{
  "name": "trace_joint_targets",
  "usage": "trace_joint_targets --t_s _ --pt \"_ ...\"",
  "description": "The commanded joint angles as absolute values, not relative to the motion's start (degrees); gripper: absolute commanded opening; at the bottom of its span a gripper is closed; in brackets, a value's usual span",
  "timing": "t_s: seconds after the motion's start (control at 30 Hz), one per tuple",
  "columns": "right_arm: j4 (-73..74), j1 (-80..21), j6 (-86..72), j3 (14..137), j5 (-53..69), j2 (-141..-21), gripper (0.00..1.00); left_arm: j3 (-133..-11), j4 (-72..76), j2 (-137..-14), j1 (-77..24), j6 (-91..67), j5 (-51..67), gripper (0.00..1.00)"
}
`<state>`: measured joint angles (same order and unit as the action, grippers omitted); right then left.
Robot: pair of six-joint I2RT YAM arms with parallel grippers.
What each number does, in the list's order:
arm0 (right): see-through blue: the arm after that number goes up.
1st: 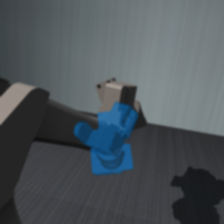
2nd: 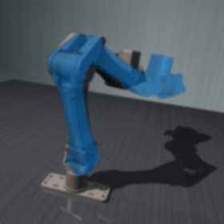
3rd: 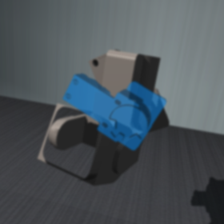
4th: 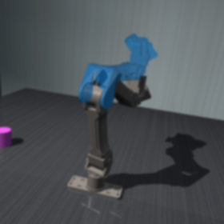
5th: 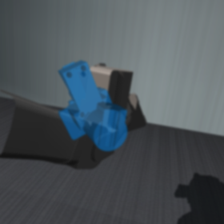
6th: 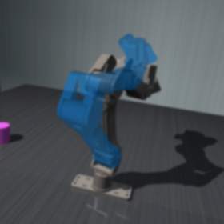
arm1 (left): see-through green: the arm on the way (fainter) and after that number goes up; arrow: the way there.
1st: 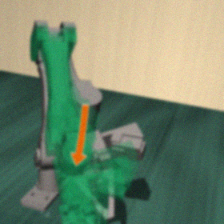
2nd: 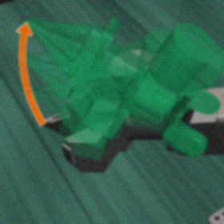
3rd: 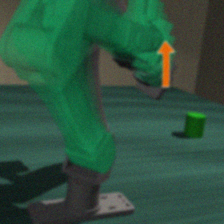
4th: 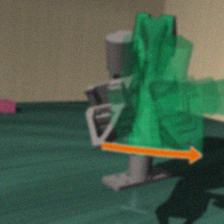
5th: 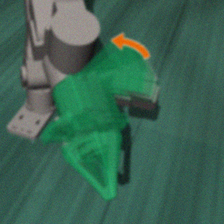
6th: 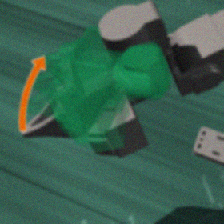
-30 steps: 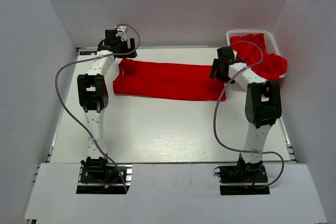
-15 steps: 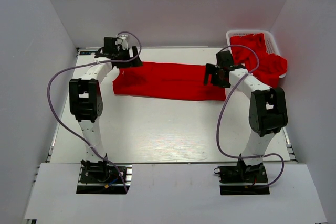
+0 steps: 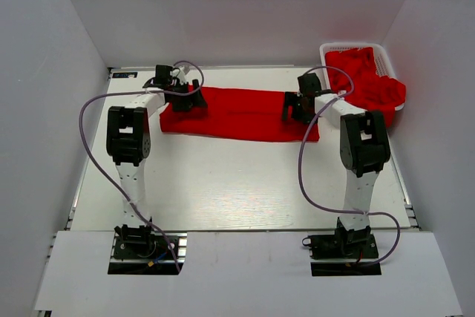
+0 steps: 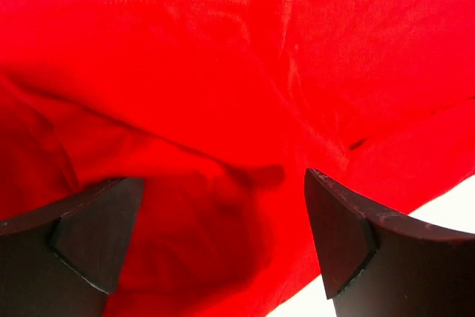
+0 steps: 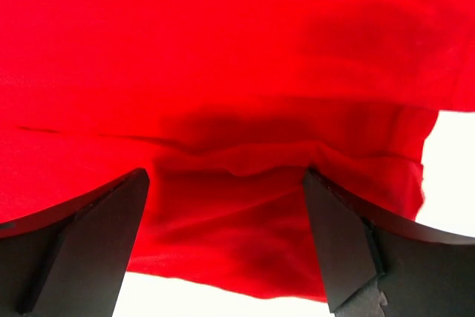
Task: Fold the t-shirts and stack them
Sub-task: Rotate the tshirt 90 degrees
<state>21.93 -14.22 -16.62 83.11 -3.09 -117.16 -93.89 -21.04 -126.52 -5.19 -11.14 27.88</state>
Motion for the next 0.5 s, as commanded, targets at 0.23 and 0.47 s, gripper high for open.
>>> trace_joint_targets --t_s 0.23,0.47 --pt "21.4 -13.9 -19.6 69.0 6.7 -113.1 0.9 -121.5 -30.0 -148.6 -5.2 -11.8 24.3 1.0" --pt "19.6 -33.0 -14.8 52.1 22.9 -99.3 0.9 -135.1 -15.1 -158.7 -6.8 -23.9 32.8 1.0"
